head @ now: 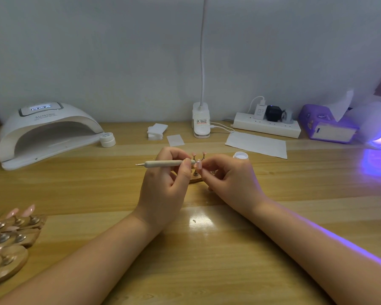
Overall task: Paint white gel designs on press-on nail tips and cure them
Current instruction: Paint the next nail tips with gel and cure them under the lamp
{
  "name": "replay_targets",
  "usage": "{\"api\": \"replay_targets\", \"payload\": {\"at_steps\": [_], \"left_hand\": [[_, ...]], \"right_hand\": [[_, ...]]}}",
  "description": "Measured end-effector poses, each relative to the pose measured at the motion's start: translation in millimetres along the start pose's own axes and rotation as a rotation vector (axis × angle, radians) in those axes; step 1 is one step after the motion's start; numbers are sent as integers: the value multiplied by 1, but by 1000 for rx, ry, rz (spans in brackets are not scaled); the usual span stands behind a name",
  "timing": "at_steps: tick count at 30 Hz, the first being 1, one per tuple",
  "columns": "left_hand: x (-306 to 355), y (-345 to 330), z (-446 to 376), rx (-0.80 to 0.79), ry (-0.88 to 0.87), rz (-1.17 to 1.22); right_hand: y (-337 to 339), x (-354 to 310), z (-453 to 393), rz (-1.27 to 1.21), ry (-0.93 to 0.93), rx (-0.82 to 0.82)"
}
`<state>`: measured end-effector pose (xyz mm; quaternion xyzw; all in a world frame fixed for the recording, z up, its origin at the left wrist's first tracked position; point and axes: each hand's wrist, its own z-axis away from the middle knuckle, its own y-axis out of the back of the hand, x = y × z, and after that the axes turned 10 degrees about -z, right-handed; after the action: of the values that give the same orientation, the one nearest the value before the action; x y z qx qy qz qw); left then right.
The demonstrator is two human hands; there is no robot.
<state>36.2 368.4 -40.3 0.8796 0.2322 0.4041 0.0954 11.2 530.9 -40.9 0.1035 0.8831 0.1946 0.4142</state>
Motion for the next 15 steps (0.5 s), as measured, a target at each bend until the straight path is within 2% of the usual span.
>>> {"api": "replay_targets", "payload": {"at_steps": [15], "left_hand": [[0,0,1,47,-41,8]], "right_hand": [[0,3,0,9,-13,-12]]}}
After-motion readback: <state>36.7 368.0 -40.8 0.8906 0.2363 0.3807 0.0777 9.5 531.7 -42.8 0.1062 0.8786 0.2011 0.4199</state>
